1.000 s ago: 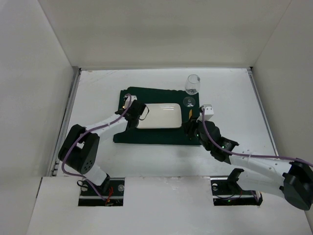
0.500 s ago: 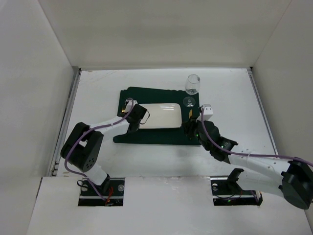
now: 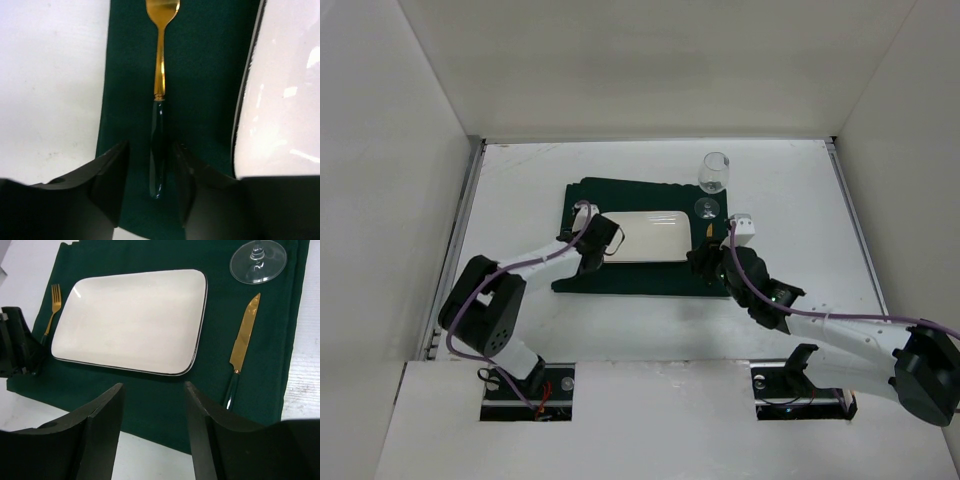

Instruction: Set the dinner table for one person

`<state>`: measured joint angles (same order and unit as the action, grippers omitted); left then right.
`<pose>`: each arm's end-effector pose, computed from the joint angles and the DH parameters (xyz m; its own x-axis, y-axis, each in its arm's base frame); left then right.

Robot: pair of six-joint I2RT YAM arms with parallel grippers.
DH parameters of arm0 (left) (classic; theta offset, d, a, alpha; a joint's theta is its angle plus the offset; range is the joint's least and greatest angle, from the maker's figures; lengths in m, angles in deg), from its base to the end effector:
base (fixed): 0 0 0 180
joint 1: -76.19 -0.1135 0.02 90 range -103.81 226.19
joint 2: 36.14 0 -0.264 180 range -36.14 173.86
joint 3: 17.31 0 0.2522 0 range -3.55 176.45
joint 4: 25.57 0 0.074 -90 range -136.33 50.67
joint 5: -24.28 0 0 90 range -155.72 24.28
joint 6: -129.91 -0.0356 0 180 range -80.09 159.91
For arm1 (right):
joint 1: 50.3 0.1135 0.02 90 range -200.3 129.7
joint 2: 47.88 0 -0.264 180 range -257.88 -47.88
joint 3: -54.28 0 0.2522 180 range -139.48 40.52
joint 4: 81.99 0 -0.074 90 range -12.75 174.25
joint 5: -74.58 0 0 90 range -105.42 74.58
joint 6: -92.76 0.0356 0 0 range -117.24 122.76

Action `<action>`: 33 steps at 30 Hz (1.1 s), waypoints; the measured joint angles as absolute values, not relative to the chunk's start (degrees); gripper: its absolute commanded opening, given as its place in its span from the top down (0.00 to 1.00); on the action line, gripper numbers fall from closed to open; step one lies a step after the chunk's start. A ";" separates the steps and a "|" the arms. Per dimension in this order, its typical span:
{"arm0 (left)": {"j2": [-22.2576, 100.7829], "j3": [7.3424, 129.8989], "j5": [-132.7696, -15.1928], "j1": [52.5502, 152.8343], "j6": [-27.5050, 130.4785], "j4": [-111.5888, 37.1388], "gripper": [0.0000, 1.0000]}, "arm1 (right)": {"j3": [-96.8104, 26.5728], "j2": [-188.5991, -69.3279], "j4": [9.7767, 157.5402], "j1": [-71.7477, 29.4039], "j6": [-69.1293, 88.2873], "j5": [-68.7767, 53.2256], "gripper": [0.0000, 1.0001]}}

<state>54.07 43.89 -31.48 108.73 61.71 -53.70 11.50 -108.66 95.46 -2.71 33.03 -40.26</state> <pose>0.2617 -0.1432 0.1683 -0.7270 0.0997 -0.6793 -0.0891 0.9673 0.2373 0.1665 0.1601 0.2287 -0.4085 0.2311 -0.8830 -0.2302 0.9101 0.3446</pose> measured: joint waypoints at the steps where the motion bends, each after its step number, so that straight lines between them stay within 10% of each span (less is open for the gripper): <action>1: 53.13 43.61 -31.37 108.75 61.84 -53.85 0.58 | 11.52 -108.66 95.48 -2.71 33.03 -40.26 0.42; 8: 40.17 42.65 -30.89 109.56 63.59 -53.87 0.52 | 12.57 -108.22 96.07 -2.79 33.03 -40.52 0.42; 12: 30.73 41.88 -30.76 109.89 65.12 -53.44 0.54 | 13.36 -107.78 97.05 -3.03 32.85 -41.70 0.69; 17: 22.62 38.34 -30.78 109.82 68.16 -53.33 0.86 | 14.28 -106.71 97.97 -3.03 32.72 -44.06 0.90; 26: 0.85 31.89 -28.25 112.77 78.91 -58.40 0.79 | 19.24 -92.20 99.63 -4.54 33.29 -47.03 0.82; 33: -5.69 29.79 -24.49 106.19 91.17 -68.78 0.62 | 25.53 -85.95 100.92 -15.62 37.40 -48.37 0.45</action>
<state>-5.69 29.79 -24.49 106.19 91.17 -68.78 25.53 -85.95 100.92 -15.62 37.40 -48.37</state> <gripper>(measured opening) 0.355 0.482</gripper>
